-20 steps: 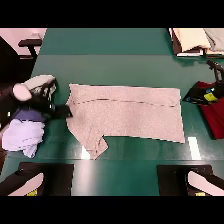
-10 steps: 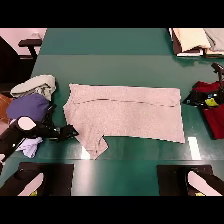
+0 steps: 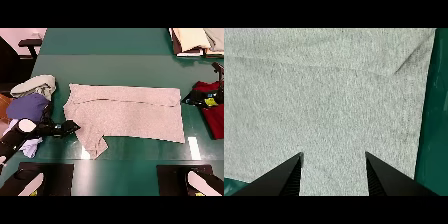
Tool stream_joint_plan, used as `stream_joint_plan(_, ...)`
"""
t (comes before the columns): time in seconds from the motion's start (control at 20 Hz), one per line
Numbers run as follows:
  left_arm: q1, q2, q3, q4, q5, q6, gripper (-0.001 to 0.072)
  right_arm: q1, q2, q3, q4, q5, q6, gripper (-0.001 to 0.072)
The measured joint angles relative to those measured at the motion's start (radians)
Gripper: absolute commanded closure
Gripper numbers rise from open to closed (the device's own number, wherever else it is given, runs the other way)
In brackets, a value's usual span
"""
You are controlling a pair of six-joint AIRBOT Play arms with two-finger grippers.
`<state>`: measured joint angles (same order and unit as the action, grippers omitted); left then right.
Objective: Fold the shirts.
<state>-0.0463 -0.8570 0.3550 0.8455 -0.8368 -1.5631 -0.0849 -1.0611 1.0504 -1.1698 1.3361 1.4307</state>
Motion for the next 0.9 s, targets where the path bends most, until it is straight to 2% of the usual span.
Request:
stream_joint_plan(0.05, 0.000, 0.000, -0.001, 0.001, 0.005, 0.000, 0.0503, 0.000, 0.000, 0.000, 0.000, 0.000, 0.000, 0.0263)
stream_joint_plan(0.1, 0.000, -0.001, -0.002, 0.005, 0.005, 0.001, 0.0532, 0.000, 0.000, 0.000, 0.000, 0.000, 0.000, 0.0263)
stream_joint_plan(0.25, -0.029, 0.000, -0.002, -0.009, 0.004, 0.027, 0.0535, 0.000, 0.000, 0.000, 0.000, 0.000, 0.000, 0.0263)
stream_joint_plan(0.3, -0.048, 0.000, -0.002, -0.014, 0.008, 0.032, 0.0694, 0.000, 0.000, 0.000, 0.000, 0.000, 0.000, 0.0263)
stream_joint_plan(0.5, -0.101, 0.001, 0.011, -0.016, 0.023, 0.043, 0.0687, -0.017, 0.000, -0.001, -0.004, 0.027, -0.001, 0.0263)
stream_joint_plan(0.65, -0.114, 0.001, 0.061, 0.045, -0.038, 0.042, 0.0687, -0.080, 0.006, -0.029, -0.043, 0.084, -0.005, 0.0260)
stream_joint_plan(0.9, -0.120, 0.001, 0.158, 0.145, -0.132, 0.024, 0.0687, -0.298, 0.019, -0.247, -0.093, 0.139, -0.009, 0.0240)
